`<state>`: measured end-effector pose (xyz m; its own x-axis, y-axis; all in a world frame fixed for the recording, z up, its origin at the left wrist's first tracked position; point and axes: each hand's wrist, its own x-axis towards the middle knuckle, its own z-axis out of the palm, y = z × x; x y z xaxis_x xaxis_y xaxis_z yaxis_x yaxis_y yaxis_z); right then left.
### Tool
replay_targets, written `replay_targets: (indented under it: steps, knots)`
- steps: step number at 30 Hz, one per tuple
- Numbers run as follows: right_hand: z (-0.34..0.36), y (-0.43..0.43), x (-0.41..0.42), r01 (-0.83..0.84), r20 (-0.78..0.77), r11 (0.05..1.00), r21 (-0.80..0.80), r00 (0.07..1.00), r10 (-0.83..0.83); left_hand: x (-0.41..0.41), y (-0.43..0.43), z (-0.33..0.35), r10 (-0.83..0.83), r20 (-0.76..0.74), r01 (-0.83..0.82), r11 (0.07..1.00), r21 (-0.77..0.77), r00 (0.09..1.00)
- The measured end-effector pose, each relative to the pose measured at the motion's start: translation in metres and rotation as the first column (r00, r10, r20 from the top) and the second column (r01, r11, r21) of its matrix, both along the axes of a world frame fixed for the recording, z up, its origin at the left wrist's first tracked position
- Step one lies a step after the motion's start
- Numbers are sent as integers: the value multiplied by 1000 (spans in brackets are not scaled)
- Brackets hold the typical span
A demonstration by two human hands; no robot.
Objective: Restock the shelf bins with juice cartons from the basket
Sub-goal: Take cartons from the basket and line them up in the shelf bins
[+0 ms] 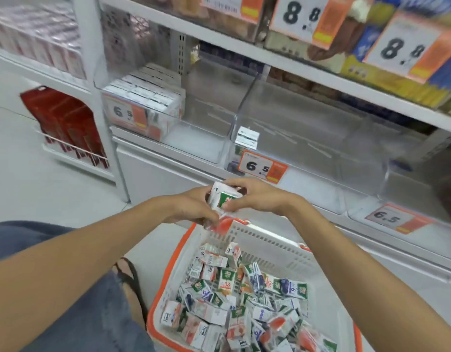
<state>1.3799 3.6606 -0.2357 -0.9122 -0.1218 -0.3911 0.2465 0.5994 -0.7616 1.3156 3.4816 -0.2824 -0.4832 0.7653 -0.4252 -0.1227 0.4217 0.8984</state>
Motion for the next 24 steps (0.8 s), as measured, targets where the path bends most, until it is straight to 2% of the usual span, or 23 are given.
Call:
replay_targets:
  steps: [4, 7, 10, 13, 15, 19, 22, 24]
  knots:
    - [51, -39, -38, 33, -272, 988, 151, 962, 9, -34, -30, 46, 159, -183, -134, 981, 143, 970]
    - [75, -52, -70, 147, -468, 967, 210, 883, -32, -71, -42, 71, 282, -373, -213, 953, 217, 884]
    - [82, -57, -105, 313, -587, 939, 140, 791, -175, -114, -46, 79, 318, -669, -253, 947, 196, 671]
    - [76, -56, -144, 447, -664, 885, 126, 701, -260, -158, -48, 73, 101, -901, -350, 935, -59, 422]
    - [70, -50, -174, 541, -692, 834, 107, 643, -328, -183, -50, 67, -64, -938, -388, 899, -202, 340]
    - [53, -31, -238, 662, -622, 744, 90, 621, -477, -219, -52, 57, -222, -930, -366, 873, -323, 293]
    - [42, -16, -283, 638, -628, 769, 42, 616, -476, -231, -51, 43, -276, -925, -381, 851, -361, 260]
    - [37, -13, -306, 593, -585, 805, 17, 659, -473, -234, -51, 37, -264, -929, -388, 852, -350, 258]
